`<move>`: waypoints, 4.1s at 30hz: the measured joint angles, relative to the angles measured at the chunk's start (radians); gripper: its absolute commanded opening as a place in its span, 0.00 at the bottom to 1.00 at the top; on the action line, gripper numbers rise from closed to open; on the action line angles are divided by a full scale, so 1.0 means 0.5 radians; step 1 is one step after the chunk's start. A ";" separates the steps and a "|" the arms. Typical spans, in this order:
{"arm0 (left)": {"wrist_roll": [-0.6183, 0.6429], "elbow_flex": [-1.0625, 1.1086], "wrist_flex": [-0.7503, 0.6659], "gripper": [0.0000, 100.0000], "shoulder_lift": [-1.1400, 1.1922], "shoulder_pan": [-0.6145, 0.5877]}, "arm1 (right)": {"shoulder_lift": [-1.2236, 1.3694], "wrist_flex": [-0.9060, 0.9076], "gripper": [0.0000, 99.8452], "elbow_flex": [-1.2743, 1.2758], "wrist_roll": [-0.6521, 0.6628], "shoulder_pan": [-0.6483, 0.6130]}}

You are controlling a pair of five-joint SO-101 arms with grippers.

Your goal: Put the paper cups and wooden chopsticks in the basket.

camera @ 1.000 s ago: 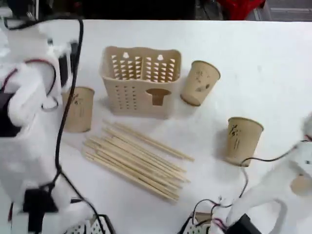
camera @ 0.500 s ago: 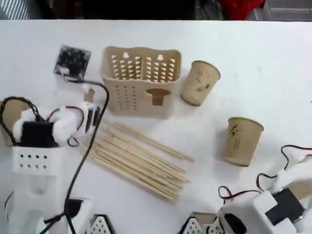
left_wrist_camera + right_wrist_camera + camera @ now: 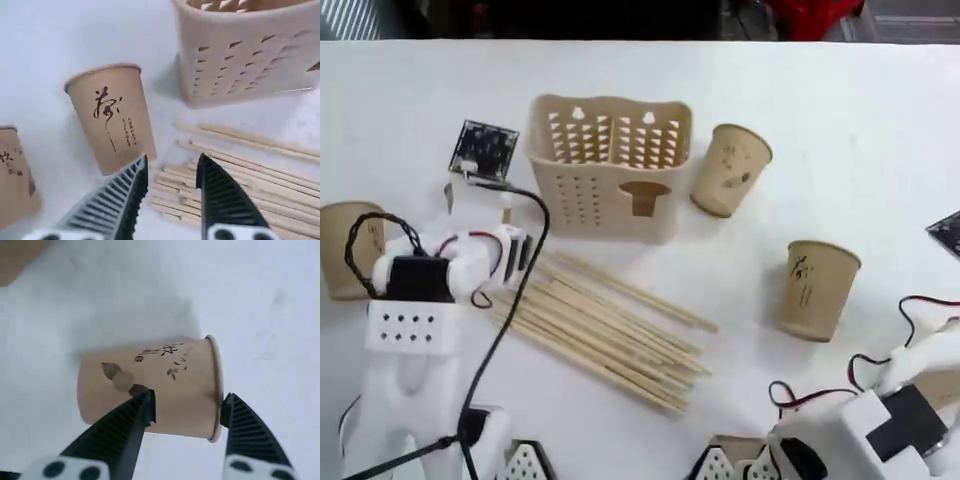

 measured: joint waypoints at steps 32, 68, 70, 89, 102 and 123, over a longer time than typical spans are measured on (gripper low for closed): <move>0.000 0.040 -0.021 0.17 -0.003 0.000 | 0.313 -0.123 0.03 -0.190 0.003 0.068; 0.000 0.239 -0.230 0.17 -0.012 0.000 | 0.132 0.577 0.05 -0.301 -0.074 0.423; 0.000 0.239 -0.230 0.17 -0.012 0.000 | 0.068 0.509 0.05 -0.132 -0.074 0.433; 0.000 0.258 -0.233 0.17 -0.012 0.000 | -0.341 -0.976 0.05 1.114 -0.964 -0.104; 0.000 0.258 -0.236 0.17 -0.012 0.000 | -1.479 -0.608 0.07 1.053 -1.359 -0.328; -0.006 0.258 -0.236 0.17 -0.012 0.000 | -0.089 -1.178 0.18 0.611 -1.366 0.362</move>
